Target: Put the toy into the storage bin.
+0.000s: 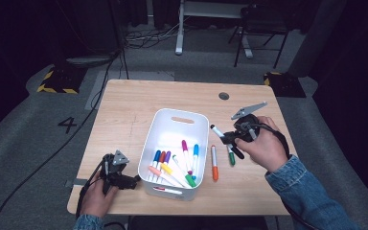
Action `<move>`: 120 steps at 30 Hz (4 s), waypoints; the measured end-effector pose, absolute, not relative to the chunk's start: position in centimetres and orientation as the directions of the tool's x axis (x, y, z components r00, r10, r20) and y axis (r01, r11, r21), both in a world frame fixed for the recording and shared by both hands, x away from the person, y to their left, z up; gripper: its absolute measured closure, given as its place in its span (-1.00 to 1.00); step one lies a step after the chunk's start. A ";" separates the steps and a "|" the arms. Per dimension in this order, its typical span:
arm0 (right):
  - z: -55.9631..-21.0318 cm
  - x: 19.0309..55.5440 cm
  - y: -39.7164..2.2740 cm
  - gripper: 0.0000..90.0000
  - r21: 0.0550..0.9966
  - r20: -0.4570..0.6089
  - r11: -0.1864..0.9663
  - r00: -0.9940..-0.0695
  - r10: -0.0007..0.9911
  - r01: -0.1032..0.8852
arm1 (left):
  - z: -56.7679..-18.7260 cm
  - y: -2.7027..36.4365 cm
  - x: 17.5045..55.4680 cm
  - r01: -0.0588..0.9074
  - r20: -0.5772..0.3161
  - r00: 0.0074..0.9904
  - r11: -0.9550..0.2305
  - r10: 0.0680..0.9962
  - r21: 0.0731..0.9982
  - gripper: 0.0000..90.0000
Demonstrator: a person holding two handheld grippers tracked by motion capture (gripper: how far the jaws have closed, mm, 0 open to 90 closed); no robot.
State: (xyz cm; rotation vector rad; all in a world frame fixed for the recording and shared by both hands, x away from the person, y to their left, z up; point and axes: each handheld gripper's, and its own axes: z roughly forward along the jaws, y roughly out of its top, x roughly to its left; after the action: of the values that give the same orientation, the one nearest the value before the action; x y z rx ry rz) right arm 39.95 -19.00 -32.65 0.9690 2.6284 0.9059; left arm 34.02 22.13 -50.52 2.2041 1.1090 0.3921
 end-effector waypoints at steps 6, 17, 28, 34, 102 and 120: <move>-31.3 39.1 -17.1 0.71 0.617 0.017 0.629 -0.807 0.590 0.473 | -50.5 22.1 34.0 0.611 -0.017 0.601 -0.446 0.799 0.654 -1.00; -30.4 38.5 -12.8 0.71 0.609 0.039 0.666 -0.854 0.518 0.431 | -50.5 22.1 34.0 0.610 -0.015 0.601 -0.446 0.799 0.655 -1.00; -31.0 38.7 -9.7 0.71 0.618 0.058 0.675 -0.879 0.473 0.404 | -50.5 22.1 34.0 0.609 -0.014 0.601 -0.446 0.799 0.656 -1.00; -31.3 38.8 -8.3 0.71 0.622 0.063 0.679 -0.889 0.454 0.391 | -50.5 22.1 34.0 0.609 -0.015 0.601 -0.446 0.799 0.656 -1.00; -31.8 39.2 -15.0 0.22 0.661 0.018 0.615 -0.829 0.560 0.430 | -50.5 22.1 34.0 0.610 -0.016 0.601 -0.446 0.799 0.655 -1.00; -35.1 41.3 -22.5 0.24 0.609 0.021 0.551 -0.705 0.709 0.571 | -50.5 22.1 34.0 0.611 -0.017 0.601 -0.446 0.799 0.655 -1.00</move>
State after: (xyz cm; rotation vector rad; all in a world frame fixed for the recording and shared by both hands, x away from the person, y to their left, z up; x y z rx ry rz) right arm 41.34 -22.49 -35.13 1.0742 2.5596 0.8812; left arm 34.02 22.13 -50.51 2.2045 1.1083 0.3919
